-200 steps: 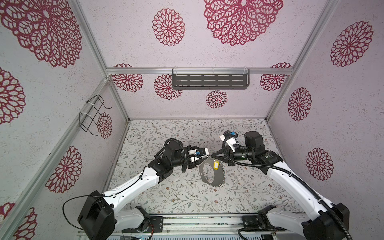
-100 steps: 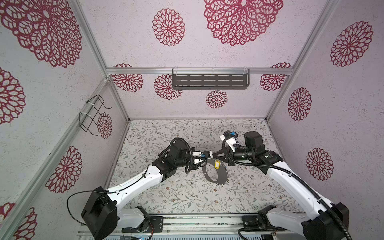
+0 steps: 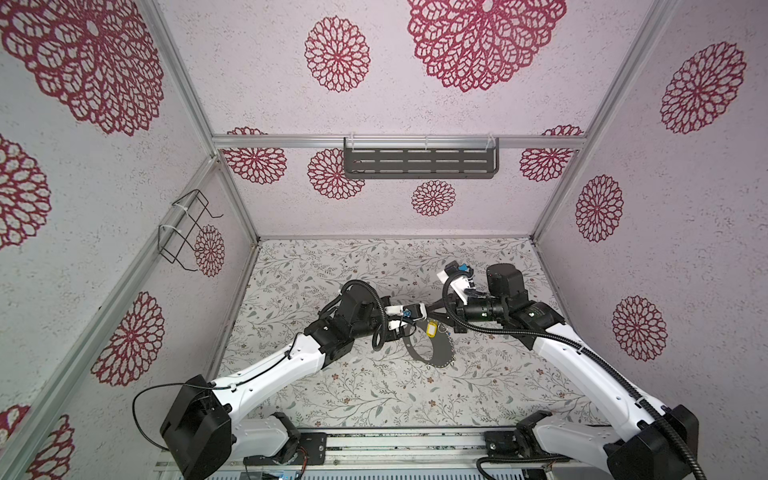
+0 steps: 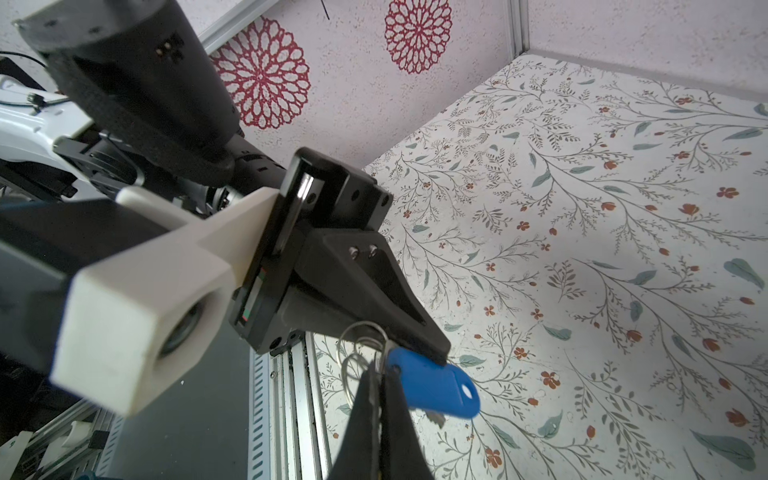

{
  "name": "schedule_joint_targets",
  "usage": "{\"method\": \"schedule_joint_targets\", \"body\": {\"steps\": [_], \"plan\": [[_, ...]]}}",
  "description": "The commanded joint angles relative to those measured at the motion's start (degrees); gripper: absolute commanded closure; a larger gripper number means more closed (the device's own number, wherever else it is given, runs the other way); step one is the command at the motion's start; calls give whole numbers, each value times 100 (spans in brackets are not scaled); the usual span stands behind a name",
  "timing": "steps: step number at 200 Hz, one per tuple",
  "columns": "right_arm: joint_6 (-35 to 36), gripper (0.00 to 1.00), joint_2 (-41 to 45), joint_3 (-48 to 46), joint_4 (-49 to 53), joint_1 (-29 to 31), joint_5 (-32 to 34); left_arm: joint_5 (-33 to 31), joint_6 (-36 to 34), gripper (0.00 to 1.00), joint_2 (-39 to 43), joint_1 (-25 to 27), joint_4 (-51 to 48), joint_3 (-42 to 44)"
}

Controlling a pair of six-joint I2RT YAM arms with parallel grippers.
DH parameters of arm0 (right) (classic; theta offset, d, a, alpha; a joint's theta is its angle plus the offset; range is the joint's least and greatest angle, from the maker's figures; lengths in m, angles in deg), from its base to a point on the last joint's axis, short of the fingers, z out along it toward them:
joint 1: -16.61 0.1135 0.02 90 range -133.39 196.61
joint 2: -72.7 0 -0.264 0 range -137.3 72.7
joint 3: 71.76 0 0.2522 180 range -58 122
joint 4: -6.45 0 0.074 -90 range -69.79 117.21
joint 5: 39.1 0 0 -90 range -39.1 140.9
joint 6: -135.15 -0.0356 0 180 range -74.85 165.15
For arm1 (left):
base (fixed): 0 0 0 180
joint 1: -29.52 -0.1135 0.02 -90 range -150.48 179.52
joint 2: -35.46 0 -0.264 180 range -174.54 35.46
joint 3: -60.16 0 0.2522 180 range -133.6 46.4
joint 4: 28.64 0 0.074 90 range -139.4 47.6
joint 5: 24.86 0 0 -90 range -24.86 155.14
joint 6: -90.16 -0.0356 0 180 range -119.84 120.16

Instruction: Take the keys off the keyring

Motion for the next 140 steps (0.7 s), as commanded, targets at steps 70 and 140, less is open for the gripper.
{"method": "schedule_joint_targets", "body": {"steps": [70,140], "plan": [[-47,100,20,-111,-431,48,267,-714,-85,100,661,177,1143,76],[-115,100,-60,-162,-533,53,269,-1157,-243,100,652,183,1751,213]]}}
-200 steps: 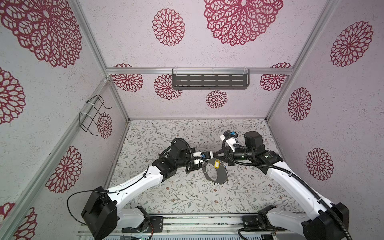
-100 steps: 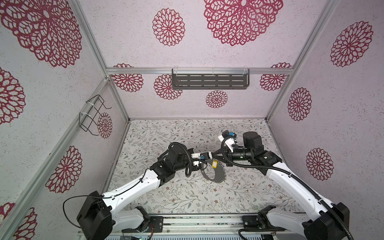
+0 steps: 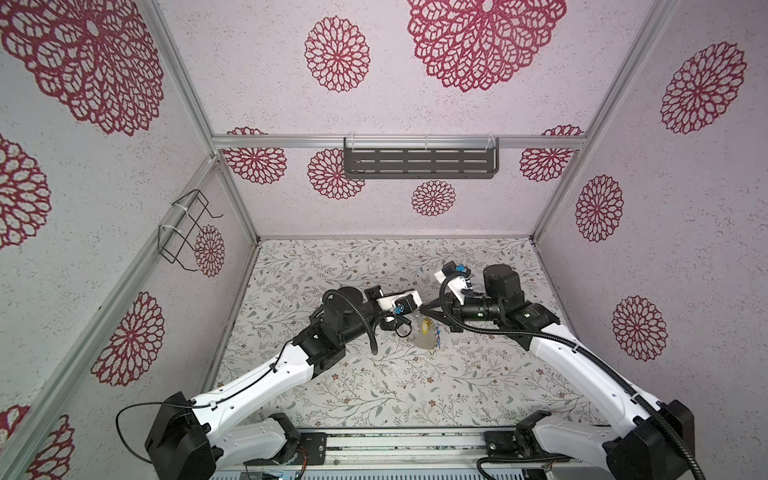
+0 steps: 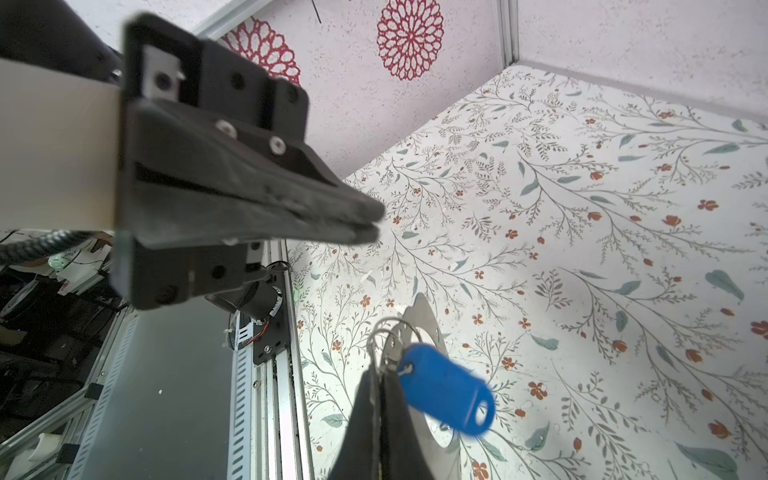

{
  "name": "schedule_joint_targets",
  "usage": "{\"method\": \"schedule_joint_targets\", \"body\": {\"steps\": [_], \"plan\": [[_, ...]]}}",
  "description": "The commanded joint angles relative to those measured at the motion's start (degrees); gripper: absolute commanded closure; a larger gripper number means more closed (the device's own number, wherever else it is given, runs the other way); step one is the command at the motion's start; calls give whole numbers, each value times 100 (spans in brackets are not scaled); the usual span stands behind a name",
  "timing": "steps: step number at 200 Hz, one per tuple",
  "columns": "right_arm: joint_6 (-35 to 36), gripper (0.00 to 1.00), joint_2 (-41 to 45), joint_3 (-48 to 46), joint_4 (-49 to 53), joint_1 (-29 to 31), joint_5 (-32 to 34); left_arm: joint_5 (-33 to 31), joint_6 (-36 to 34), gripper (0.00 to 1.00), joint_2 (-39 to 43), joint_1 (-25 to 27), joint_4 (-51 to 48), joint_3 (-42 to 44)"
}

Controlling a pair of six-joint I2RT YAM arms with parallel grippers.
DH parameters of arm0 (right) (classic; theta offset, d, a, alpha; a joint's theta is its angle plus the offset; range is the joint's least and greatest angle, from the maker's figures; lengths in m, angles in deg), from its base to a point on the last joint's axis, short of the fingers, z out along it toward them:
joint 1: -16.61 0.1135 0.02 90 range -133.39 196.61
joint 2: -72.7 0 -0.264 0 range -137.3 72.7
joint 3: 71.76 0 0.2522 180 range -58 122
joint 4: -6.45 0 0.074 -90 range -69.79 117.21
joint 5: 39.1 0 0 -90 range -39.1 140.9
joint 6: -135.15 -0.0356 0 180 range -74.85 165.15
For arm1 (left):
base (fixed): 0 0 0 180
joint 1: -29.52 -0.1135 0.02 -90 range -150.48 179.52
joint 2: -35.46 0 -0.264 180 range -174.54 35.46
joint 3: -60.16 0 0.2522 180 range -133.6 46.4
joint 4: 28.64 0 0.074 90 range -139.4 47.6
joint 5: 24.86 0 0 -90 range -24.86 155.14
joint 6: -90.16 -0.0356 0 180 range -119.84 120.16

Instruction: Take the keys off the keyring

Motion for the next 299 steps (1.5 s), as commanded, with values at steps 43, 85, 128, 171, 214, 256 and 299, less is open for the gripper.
{"method": "schedule_joint_targets", "body": {"steps": [43,85,128,171,214,256,299], "plan": [[-97,100,51,-2,-207,10,60,-534,175,84,213,33,226,243],[-443,100,147,-181,-628,13,994,-1610,2520,32,173,-105,-801,-316],[-1811,100,687,-1193,-2898,15,2321,-1056,3866,54,218,-229,-1866,-715],[-2782,100,866,-1868,-4555,21,2579,548,5574,72,-119,-390,-1145,-554],[-3147,100,997,-2104,-5282,28,2533,1418,6889,71,-699,-615,861,-155],[-3568,100,1013,-2366,-6206,42,2269,1742,7816,69,-1329,-662,2429,-74],[-4018,100,799,-2394,-6959,56,2159,1969,8508,75,-1745,-732,3631,-93]]}}
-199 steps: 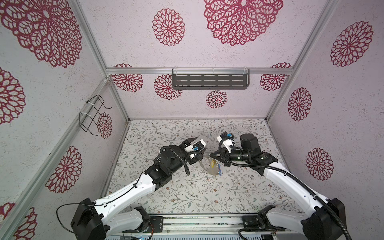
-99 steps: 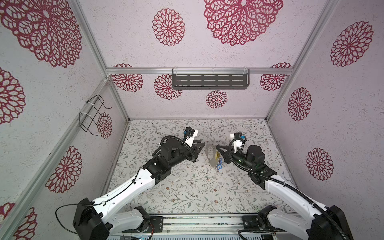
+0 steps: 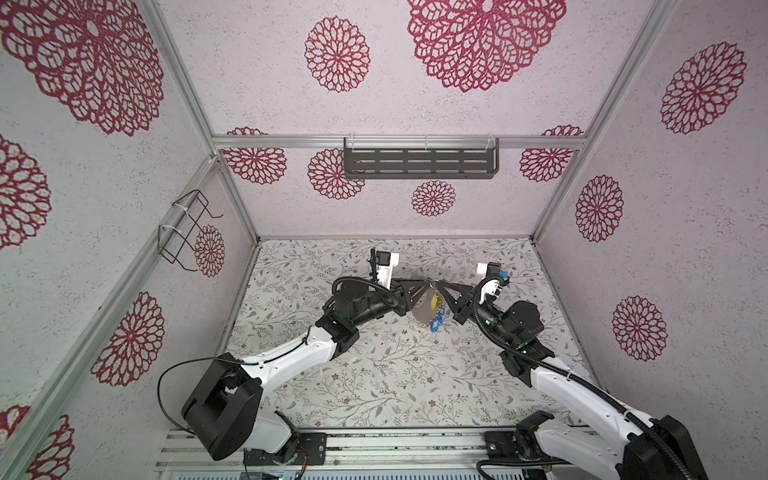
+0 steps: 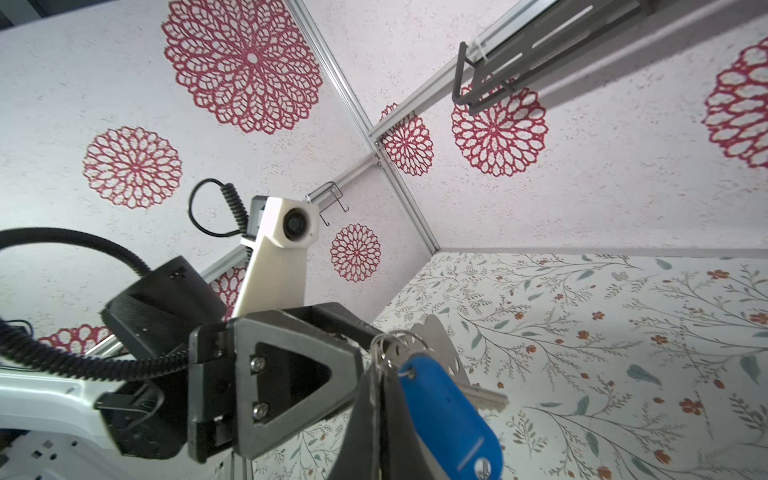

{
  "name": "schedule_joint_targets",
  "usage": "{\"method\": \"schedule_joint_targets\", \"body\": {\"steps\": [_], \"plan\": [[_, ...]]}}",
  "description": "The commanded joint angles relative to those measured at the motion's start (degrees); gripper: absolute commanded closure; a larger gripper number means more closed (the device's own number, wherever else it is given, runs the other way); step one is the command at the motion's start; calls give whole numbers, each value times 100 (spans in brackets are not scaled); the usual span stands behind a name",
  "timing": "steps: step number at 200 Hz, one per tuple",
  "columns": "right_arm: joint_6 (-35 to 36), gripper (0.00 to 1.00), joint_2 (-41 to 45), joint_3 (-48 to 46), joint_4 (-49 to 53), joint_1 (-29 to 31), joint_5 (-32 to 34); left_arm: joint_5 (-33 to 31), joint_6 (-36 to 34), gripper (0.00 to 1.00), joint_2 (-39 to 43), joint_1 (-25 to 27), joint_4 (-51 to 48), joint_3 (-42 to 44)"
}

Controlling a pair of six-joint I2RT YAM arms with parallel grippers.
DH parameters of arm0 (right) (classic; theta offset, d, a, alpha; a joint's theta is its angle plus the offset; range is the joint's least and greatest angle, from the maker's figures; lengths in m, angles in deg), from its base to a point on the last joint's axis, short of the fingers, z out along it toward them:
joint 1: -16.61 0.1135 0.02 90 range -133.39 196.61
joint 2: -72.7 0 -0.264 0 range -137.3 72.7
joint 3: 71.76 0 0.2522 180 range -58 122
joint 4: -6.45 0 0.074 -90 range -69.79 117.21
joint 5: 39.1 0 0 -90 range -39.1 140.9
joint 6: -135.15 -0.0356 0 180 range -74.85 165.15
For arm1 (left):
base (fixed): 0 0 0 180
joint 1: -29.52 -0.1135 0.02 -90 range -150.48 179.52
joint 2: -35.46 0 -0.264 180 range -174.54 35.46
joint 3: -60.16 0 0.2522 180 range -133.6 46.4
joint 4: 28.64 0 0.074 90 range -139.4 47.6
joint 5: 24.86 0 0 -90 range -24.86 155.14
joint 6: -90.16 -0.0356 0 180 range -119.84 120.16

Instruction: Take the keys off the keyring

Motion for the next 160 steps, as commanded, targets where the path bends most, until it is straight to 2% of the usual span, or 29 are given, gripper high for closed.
{"method": "schedule_joint_targets", "body": {"steps": [1,24,126,160], "plan": [[-403,100,-20,57,-1104,32,-114,294,590,75,-162,-109,1199,-61],[-507,100,-125,137,-1231,49,-135,358,698,78,-254,-110,1321,-104],[-154,100,-346,398,-759,317,152,588,1101,80,-626,-75,1701,-168],[-92,100,-389,433,-725,334,218,616,1061,74,-670,-48,1617,-167]]}}
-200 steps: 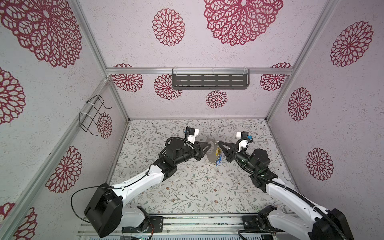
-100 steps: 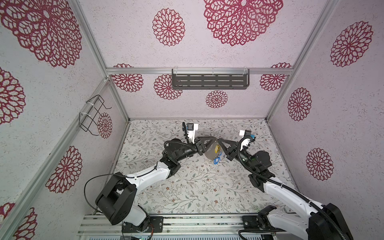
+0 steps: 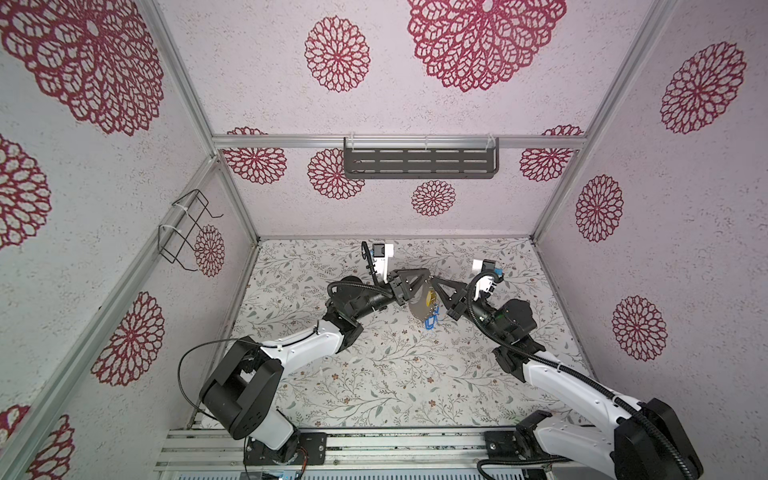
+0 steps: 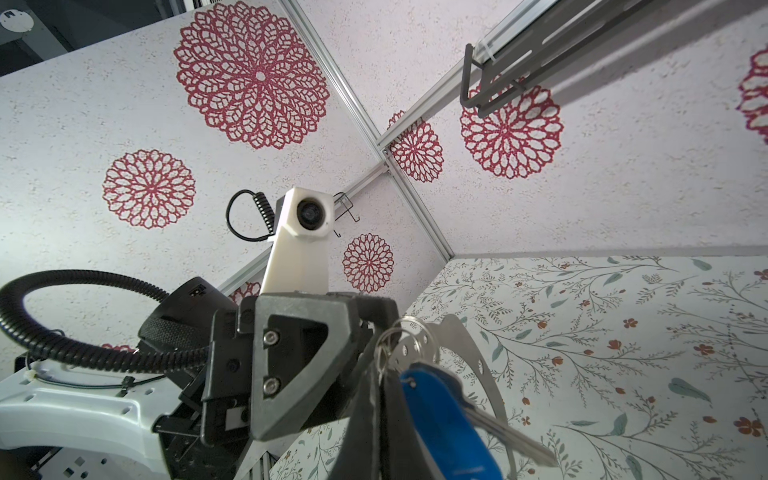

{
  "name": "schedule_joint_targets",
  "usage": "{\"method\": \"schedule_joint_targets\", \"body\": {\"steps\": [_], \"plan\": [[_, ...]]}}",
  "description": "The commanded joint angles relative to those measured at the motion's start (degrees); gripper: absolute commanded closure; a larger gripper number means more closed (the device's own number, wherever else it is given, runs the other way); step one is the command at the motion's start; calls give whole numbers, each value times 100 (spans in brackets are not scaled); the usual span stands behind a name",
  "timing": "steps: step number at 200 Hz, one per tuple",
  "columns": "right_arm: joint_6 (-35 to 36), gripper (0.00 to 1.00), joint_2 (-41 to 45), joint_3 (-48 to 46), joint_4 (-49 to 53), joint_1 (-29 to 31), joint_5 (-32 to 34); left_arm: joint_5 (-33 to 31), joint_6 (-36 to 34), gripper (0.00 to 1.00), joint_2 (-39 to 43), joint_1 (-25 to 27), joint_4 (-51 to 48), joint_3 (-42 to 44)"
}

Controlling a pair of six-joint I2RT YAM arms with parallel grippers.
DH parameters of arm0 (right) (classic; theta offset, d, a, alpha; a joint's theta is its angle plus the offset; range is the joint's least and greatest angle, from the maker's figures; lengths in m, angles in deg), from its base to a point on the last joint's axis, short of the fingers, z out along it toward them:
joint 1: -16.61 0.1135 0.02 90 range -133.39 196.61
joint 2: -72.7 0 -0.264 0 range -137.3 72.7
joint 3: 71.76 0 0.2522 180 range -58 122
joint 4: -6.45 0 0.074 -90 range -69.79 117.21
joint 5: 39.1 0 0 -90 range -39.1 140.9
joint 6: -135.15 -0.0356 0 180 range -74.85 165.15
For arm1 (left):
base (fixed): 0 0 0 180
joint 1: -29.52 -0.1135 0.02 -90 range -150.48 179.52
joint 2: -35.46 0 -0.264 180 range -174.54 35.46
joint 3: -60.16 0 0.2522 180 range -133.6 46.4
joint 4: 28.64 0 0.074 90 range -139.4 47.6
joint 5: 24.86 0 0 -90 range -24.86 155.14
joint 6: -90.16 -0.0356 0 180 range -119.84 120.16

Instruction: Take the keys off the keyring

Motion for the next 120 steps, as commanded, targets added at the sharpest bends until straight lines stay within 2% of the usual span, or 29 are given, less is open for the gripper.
{"method": "schedule_joint_targets", "body": {"steps": [1,24,38,95,120], "plan": [[158,100,57,323,-362,105,-14,251,16,74,-62,100,47,-103],[269,100,142,372,-174,104,115,167,-137,62,49,100,-132,23],[348,100,224,377,-6,99,314,26,-244,59,179,85,-297,133],[156,100,291,323,-41,69,711,-331,-218,63,408,-3,-502,336],[50,100,238,376,-94,69,630,-412,-168,63,354,6,-442,311]]}}
